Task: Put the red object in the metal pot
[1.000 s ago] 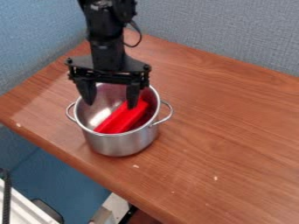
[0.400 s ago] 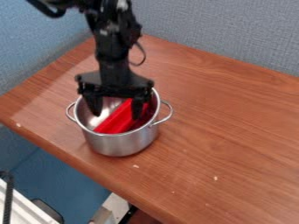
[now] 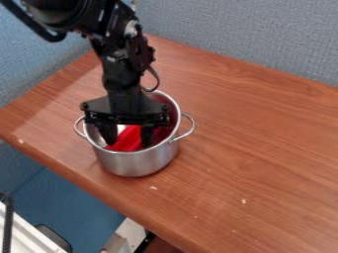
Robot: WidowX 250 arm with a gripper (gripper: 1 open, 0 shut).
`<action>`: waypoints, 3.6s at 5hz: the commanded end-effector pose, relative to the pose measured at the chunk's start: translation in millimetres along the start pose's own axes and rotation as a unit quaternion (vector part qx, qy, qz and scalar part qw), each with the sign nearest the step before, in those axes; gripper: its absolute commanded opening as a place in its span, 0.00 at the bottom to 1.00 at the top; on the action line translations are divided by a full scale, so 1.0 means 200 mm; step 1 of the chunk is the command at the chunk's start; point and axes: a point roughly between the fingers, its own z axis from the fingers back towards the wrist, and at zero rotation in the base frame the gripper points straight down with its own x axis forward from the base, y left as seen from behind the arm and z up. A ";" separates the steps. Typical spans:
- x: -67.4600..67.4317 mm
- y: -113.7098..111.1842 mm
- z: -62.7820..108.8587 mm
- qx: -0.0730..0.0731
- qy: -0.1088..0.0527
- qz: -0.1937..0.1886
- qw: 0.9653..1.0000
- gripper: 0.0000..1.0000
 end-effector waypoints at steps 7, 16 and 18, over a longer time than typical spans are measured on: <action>0.11 0.03 0.34 -0.040 -0.003 0.004 0.999 1.00; 0.22 0.03 0.19 -0.042 0.015 0.040 0.998 1.00; 0.25 0.02 0.23 -0.057 0.018 -0.028 0.998 1.00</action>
